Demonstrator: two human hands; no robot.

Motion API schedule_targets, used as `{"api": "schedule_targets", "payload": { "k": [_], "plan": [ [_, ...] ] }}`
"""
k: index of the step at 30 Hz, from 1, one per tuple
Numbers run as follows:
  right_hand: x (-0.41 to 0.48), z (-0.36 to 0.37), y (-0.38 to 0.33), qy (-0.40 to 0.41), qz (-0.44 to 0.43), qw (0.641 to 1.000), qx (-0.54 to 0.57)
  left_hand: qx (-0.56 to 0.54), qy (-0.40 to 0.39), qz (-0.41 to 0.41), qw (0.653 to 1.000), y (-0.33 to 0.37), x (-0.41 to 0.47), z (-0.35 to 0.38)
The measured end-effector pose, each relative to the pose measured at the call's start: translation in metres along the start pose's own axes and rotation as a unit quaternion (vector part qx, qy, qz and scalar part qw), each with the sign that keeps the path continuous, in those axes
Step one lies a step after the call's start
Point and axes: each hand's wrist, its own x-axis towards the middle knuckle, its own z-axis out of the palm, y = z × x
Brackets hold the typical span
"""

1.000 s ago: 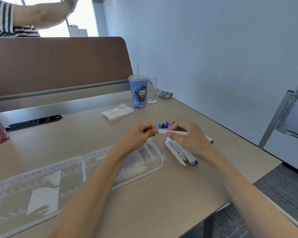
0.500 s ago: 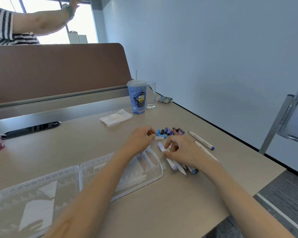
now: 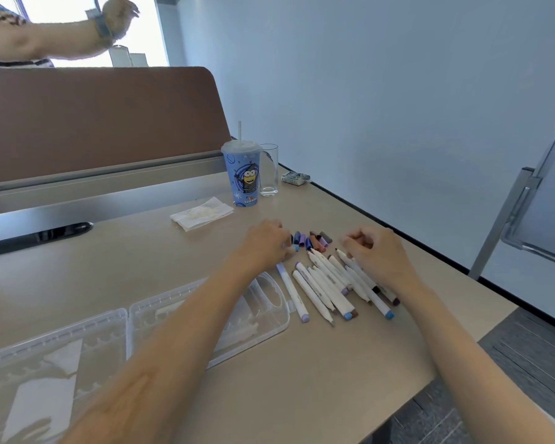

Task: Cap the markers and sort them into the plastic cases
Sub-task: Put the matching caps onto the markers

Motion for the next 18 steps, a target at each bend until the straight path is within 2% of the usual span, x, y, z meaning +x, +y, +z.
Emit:
{"api": "schedule_targets", "payload": {
  "k": [2, 4, 6, 8, 11, 15, 18],
  "plan": [
    [0.0, -0.005, 0.007, 0.019, 0.014, 1.0, 0.017, -0.139, 0.049, -0.015, 0.989, 0.006, -0.008, -0.002],
    [-0.003, -0.009, 0.013, 0.022, 0.019, 0.999, 0.017, -0.323, 0.081, -0.041, 0.942, 0.019, -0.022, -0.005],
    [-0.008, -0.012, 0.016, 0.014, 0.023, 1.0, 0.01, -0.435, 0.105, -0.048, 0.893, 0.032, -0.036, -0.004],
    [-0.012, -0.015, 0.018, -0.007, 0.02, 1.0, -0.017, -0.489, 0.113, -0.041, 0.864, 0.041, -0.047, 0.001],
    [-0.017, -0.017, 0.02, -0.049, 0.005, 0.996, -0.076, -0.518, 0.104, -0.03, 0.849, 0.046, -0.061, 0.012],
    [-0.02, -0.017, 0.021, -0.086, -0.004, 0.989, -0.118, -0.585, 0.109, -0.036, 0.803, 0.048, -0.074, 0.013],
    [-0.021, -0.012, 0.017, -0.099, -0.006, 0.988, -0.12, -0.595, 0.125, -0.048, 0.792, 0.048, -0.079, 0.007]
  ]
}}
